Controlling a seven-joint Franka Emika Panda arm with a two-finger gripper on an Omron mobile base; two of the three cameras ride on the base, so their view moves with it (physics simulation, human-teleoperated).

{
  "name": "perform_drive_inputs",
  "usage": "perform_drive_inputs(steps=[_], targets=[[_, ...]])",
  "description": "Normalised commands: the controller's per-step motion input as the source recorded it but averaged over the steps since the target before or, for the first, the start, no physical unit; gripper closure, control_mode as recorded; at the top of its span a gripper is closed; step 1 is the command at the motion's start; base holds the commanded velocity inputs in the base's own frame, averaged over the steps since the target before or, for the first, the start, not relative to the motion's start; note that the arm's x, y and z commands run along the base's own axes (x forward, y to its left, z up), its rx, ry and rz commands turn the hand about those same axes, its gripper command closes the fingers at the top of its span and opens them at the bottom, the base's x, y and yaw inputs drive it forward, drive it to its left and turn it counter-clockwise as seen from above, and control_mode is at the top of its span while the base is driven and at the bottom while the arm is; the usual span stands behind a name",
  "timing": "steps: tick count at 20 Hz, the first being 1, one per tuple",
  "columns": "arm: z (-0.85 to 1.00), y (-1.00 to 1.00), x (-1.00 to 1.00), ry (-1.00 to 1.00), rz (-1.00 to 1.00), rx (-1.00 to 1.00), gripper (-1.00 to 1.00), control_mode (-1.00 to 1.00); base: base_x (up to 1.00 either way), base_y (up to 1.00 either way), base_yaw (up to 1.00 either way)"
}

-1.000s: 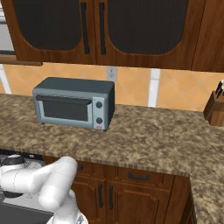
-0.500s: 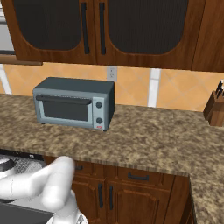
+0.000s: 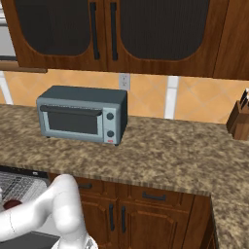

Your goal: Pick up the cup and bowl from the counter, place them in the dishwasher, and close the dishwasher door.

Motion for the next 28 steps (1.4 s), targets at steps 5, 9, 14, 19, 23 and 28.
perform_drive_inputs(steps=[5, 9, 14, 19, 23, 28], targets=[[0.68, -0.41, -0.08, 0.0, -0.2, -0.01, -1.0, -1.0, 0.0, 0.0, 0.0], [0.7, -0.57, -0.14, 0.0, -0.2, 0.0, -1.0, -1.0, 0.0, 0.0, 0.0], [0.99, -0.36, -0.89, 0.12, -0.22, 0.0, -1.0, -1.0, 0.0, 0.0, 0.0], [0.95, -0.21, -1.0, -0.18, 0.01, -0.04, -1.0, -1.0, 0.0, 0.0, 0.0], [0.55, 0.06, -1.0, -0.66, 0.1, -0.15, -1.0, -1.0, 0.0, 0.0, 0.0], [0.67, -0.11, -1.0, -0.69, 0.19, -0.05, -1.0, -1.0, 0.0, 0.0, 0.0]])
